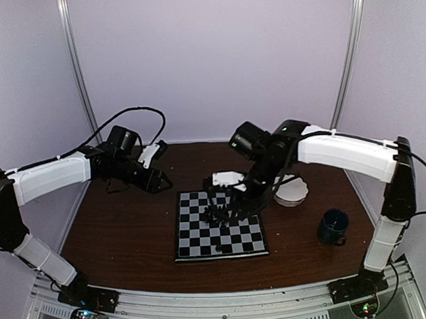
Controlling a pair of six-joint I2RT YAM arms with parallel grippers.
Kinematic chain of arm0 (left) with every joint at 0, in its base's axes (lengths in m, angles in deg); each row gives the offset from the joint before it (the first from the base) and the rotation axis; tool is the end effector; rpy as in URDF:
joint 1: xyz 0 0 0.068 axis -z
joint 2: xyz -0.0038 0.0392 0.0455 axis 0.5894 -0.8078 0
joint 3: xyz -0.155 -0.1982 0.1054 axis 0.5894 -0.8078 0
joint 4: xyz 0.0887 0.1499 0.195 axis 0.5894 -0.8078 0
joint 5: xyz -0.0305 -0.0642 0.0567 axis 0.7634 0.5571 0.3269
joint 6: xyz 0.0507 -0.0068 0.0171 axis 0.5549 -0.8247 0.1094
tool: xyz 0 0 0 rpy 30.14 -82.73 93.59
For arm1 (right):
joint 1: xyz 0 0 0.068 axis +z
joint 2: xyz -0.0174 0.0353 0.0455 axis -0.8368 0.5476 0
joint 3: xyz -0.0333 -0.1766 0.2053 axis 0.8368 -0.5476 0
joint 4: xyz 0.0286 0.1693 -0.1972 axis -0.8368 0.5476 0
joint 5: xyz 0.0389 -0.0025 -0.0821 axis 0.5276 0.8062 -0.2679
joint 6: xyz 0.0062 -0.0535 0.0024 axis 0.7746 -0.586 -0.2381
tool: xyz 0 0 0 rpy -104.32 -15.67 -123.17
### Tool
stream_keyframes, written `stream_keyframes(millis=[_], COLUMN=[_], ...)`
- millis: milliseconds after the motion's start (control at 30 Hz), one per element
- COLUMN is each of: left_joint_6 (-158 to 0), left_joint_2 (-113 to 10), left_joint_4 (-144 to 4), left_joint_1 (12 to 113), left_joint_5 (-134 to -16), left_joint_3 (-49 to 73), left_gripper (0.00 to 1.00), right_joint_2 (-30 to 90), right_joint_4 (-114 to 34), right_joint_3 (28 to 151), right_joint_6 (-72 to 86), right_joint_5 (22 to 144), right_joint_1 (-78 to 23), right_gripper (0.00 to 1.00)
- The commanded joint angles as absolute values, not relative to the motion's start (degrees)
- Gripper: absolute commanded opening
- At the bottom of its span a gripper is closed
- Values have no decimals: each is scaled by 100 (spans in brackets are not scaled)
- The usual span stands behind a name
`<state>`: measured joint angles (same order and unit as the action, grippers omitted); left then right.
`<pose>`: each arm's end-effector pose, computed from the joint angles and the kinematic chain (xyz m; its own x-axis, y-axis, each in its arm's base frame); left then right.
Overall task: Set up the chess pieces on the board
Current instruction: Place the king on e8, then adjust the king at e8.
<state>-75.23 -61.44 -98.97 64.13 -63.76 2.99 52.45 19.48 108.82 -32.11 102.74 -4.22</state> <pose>0.2754 -0.1600 0.2618 -0.7430 0.2451 -0.6228 0.5400 0.7692 -0.3416 0.2129 0.3047 0.2936 -0.0476 -0.8442 -0.5339 -0.9853 -0.0481 0.1640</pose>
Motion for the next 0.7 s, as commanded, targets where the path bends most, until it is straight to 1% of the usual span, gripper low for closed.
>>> stream_keyframes(millis=[0, 167, 300, 467, 533, 667], left_joint_6=[-6912, -7627, -8061, -8547, -8775, -9124], left_joint_2=[-5782, -5921, -6405, -7019, -7230, -7531], left_joint_4=[-9688, -9588, -10011, -10461, -10680, -11025], left_joint_1=[7717, 8904, 9499, 9838, 9868, 9876], left_joint_5=[-6577, -7126, -7527, -7901, -8161, -8240], left_joint_3=[143, 71, 526, 1111, 1339, 1660], left_gripper=[57, 56, 56, 57, 58, 58], right_joint_2=[4212, 3437, 2873, 2653, 2688, 2739], right_joint_4=[1959, 1264, 416, 40, 45, 38], right_joint_3=[9888, 8466, 7561, 7065, 7070, 7095], right_joint_6=[-3048, -2778, -2607, -2591, -2605, -2606], right_joint_5=[10779, 10976, 10932, 11141, 11144, 11335], right_joint_1=[-1474, -2562, -3057, -3315, -3330, -3334], right_gripper=[49, 48, 49, 49, 49, 49])
